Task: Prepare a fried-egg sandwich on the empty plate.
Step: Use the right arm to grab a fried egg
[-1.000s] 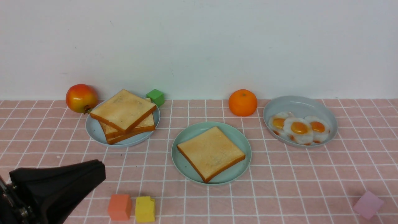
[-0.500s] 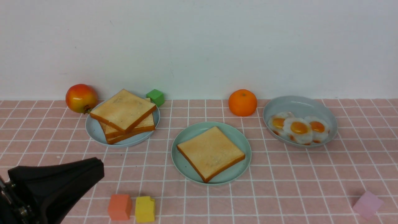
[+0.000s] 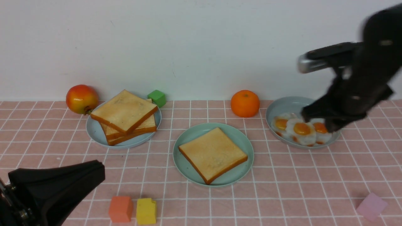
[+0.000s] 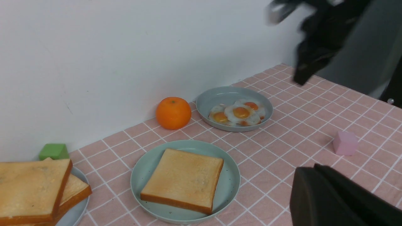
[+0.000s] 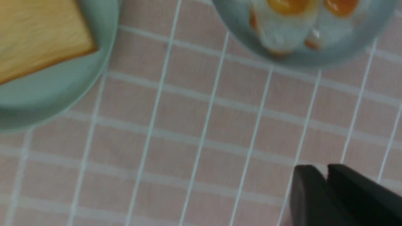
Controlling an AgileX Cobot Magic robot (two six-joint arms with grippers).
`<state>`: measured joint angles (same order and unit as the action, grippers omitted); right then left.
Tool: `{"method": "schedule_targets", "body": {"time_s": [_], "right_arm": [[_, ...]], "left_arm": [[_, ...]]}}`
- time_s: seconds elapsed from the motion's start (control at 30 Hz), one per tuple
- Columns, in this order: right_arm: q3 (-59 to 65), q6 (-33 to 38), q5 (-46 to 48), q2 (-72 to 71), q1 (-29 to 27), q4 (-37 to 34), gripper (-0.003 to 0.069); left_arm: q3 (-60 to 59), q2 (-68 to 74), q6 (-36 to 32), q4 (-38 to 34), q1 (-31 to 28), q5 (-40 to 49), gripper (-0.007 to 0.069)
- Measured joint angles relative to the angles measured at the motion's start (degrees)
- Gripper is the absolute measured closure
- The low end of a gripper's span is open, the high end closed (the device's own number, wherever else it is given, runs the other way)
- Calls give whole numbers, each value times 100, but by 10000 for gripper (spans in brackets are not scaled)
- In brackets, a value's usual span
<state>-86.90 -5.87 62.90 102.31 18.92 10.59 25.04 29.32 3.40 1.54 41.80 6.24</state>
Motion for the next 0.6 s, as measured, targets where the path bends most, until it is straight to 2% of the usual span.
{"method": "schedule_targets", "body": {"time_s": [0.03, 0.1, 0.23, 0.43, 0.6], "right_arm": [[-55, 6, 0, 63, 6, 22, 513], [-796, 177, 210, 818, 48, 121, 397], [-1516, 587, 377, 1425, -47, -60, 277], [-1859, 1204, 307, 1920, -472, -671, 162], [-1859, 1447, 9, 2185, -633, -666, 64]], "left_arm": [[0, 0, 0, 0, 0, 0, 637], [0, 0, 0, 0, 0, 0, 637], [0, 0, 0, 5, 0, 0, 636], [0, 0, 0, 222, 0, 0, 632], [0, 0, 0, 238, 0, 0, 630]]}}
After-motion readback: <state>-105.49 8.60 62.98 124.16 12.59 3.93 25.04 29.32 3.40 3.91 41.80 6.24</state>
